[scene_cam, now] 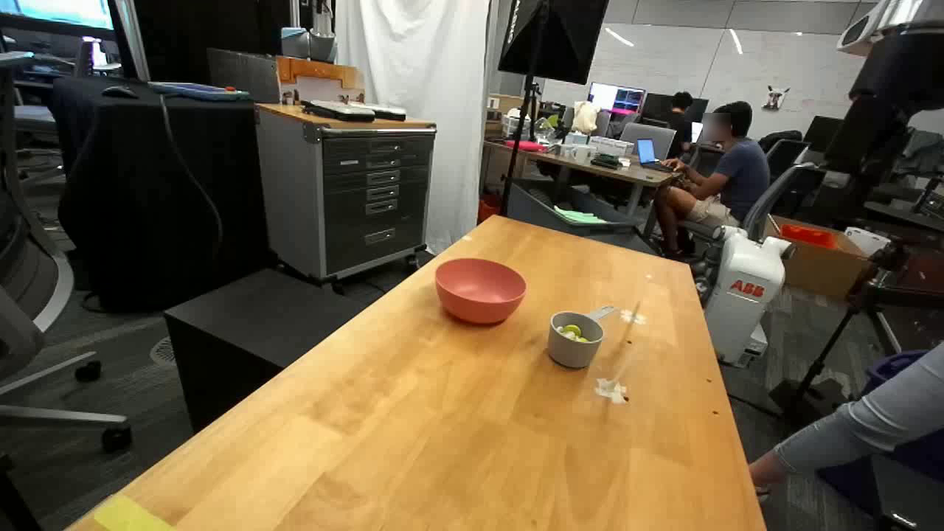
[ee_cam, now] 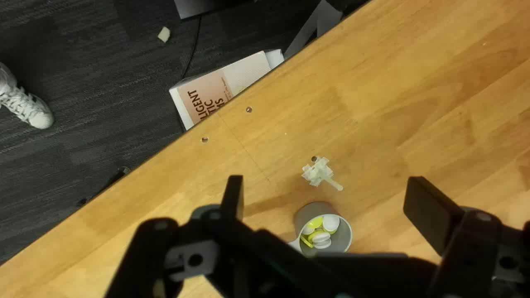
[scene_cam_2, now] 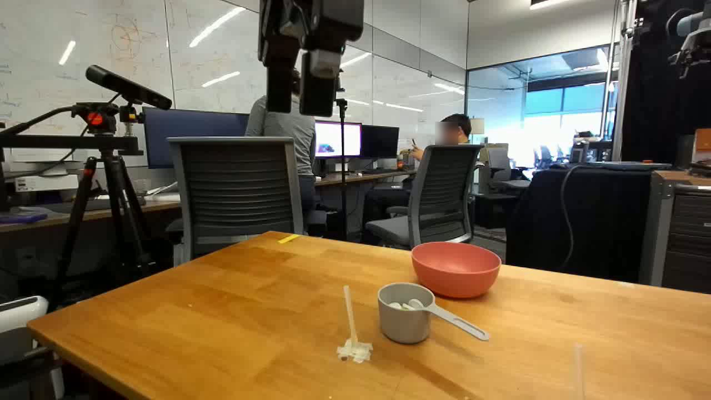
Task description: Pour the contents in the grey measuring cup into the pink bowl
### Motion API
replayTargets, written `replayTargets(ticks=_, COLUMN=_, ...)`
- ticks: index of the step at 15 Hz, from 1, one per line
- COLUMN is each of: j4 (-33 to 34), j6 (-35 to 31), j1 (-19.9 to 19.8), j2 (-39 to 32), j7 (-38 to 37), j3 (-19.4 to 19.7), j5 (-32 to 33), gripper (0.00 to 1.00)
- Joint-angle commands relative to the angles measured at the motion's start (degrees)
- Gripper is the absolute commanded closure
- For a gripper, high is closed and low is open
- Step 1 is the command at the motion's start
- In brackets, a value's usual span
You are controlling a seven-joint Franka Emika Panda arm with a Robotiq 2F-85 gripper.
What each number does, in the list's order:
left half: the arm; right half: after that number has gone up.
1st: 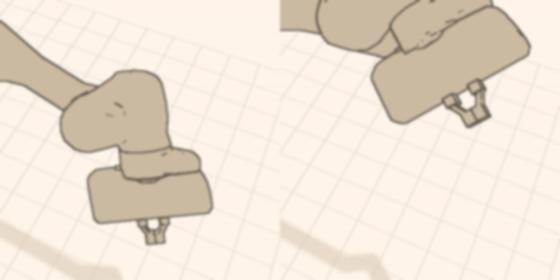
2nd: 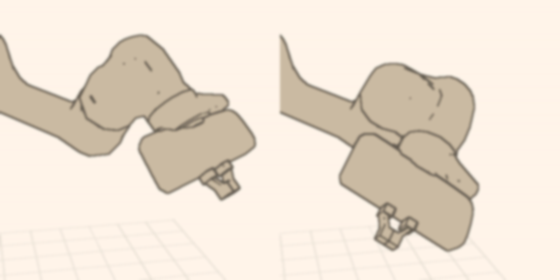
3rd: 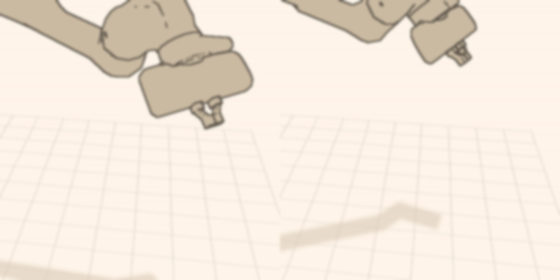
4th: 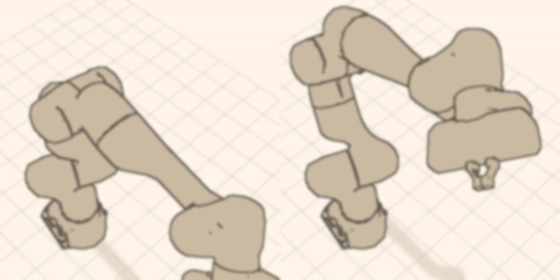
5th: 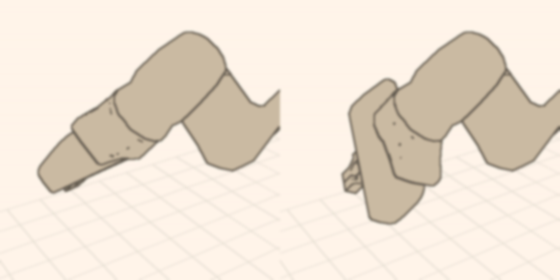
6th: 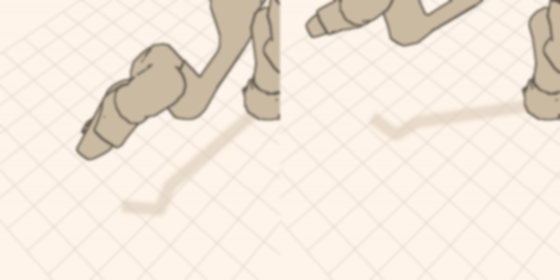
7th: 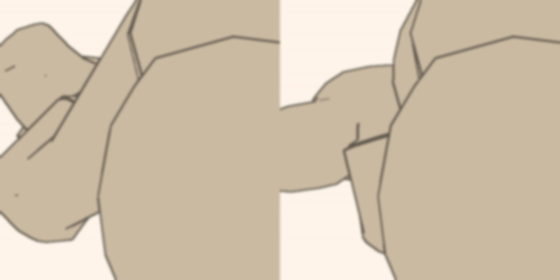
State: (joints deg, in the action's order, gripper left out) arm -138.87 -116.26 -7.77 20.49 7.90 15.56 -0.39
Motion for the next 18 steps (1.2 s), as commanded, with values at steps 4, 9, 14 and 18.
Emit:
replayTargets(ticks=4, j4=0.5, j6=0.1, j1=-1.1, j2=-0.1, j7=0.3, j3=-1.0, j5=-0.4, gripper=0.0)
replayTargets(ticks=9, j4=0.5, j6=0.1, j1=-1.1, j2=-0.1, j7=0.3, j3=-1.0, j5=-0.4, gripper=0.0)
replayTargets(ticks=14, j4=0.5, j6=0.1, j1=-1.1, j2=-0.1, j7=0.3, j3=-1.0, j5=-0.4, gripper=0.0)
replayTargets(ticks=18, j4=0.4, j6=-1.0, j1=-1.2, j2=-0.1, j7=0.2, j3=-1.0, j5=-0.4, gripper=0.0)
